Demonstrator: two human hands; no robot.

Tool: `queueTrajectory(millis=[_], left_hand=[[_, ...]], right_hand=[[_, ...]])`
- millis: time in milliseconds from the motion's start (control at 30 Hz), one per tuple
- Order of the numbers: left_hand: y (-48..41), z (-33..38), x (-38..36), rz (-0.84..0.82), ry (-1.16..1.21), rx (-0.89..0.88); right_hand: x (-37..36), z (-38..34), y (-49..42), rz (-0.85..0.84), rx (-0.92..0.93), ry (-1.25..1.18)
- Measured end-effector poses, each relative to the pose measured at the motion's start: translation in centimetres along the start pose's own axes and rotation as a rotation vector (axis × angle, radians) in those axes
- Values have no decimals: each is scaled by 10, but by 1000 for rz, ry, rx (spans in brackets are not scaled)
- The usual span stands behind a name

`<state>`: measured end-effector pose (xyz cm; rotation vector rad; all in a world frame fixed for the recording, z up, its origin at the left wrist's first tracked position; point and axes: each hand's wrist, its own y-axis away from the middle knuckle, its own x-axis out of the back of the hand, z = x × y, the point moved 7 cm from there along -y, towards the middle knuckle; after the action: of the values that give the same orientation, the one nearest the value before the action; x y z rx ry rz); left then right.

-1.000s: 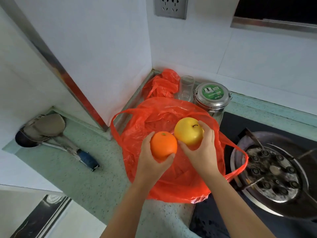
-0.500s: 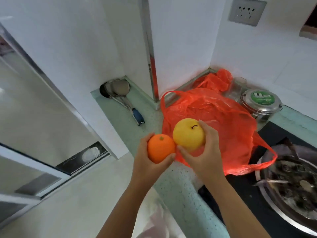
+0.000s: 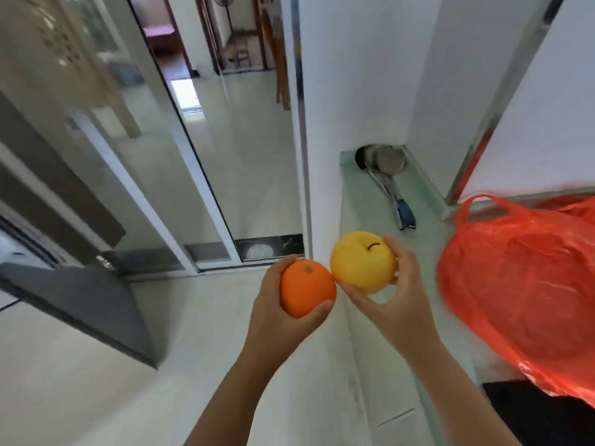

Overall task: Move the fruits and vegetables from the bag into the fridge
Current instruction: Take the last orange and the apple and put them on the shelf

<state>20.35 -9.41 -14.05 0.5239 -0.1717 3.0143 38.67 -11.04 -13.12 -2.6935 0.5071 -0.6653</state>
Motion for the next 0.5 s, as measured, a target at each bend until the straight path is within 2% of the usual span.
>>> queueTrajectory(millis=[233,500], left_hand=[[85,-39,99,224,-22,132],[234,-72,224,659,-9,274]], right_hand=[[-85,-65,48,-244,69,-106],[-185,-151,157,-575,181,-199]])
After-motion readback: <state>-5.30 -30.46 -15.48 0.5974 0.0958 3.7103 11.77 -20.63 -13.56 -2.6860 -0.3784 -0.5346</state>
